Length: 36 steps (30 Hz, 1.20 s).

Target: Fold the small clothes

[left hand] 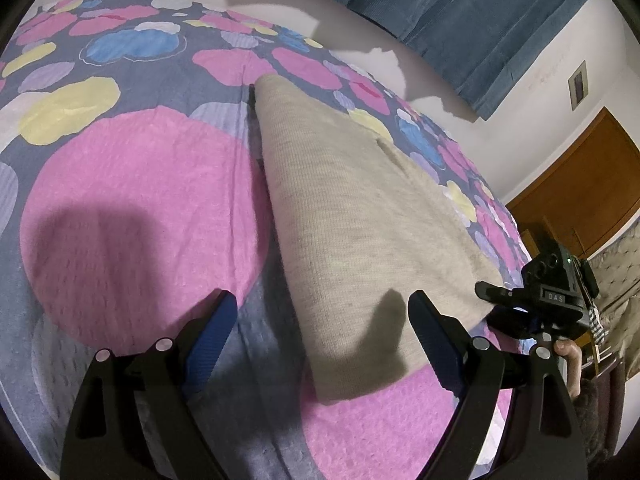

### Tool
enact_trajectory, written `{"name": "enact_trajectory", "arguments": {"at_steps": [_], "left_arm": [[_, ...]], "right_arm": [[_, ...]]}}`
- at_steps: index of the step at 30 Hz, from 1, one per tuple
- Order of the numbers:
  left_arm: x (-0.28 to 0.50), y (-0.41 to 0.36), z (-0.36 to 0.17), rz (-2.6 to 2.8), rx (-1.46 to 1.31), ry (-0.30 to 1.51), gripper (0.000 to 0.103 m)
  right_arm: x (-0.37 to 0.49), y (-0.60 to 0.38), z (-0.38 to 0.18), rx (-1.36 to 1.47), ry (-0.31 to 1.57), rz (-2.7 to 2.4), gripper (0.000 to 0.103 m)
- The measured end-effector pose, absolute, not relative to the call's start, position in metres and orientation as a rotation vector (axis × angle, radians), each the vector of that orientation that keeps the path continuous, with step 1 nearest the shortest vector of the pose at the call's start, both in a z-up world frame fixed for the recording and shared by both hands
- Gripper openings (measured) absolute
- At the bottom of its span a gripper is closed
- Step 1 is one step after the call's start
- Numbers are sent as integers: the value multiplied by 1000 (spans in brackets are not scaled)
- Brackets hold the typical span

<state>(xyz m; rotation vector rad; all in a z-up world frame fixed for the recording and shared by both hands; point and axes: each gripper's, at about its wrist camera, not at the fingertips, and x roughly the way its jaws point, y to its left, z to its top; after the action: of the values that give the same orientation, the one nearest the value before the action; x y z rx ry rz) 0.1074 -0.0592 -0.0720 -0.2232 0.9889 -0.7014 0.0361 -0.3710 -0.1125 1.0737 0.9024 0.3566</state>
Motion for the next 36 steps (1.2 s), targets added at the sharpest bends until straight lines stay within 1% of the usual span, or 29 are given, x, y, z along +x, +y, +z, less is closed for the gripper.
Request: {"name": "enact_trajectory", "arguments": {"at_steps": [4,11,14,16,17,19,20,22,23,25,27,32,36], "left_arm": [[108,-60,-72,-695,-211,989,86],[104,-64,-69,-673,-176,980,86],[101,-65,-68,-650,-149,974,86],[97,-65,-67,-630,-126,970,86],[96,-66,-66,-621,-115,968,86],[90,-66,-65,-597,-91,962,86],[87,-67,-64,-582,-78,958,86],[81,-65,-61,-551,-58,946,86],[78,-64,-60,-531,-51,938,86],[73,-62,-58,-493,-46,925,86],[68,-59,-57,-465,-47,922,86],[53,-58,-48,-400,-22,881,86],[42,-61,-40,-357,31,835,86]], "right_arm": [[38,-372,-112,1074,895,342,14],[31,-379,-114,1102,875,320,15],[29,-380,-112,1118,858,324,21],[27,-380,-110,1120,846,327,29],[26,-380,-109,1119,841,329,31],[23,-379,-105,1110,825,339,41],[22,-378,-103,1100,819,342,44],[20,-372,-95,1039,816,321,58],[19,-368,-90,999,816,307,60],[17,-360,-83,926,818,263,71],[16,-348,-77,829,822,209,76],[16,-319,-69,643,835,117,80],[17,-310,-66,566,840,64,82]]}}
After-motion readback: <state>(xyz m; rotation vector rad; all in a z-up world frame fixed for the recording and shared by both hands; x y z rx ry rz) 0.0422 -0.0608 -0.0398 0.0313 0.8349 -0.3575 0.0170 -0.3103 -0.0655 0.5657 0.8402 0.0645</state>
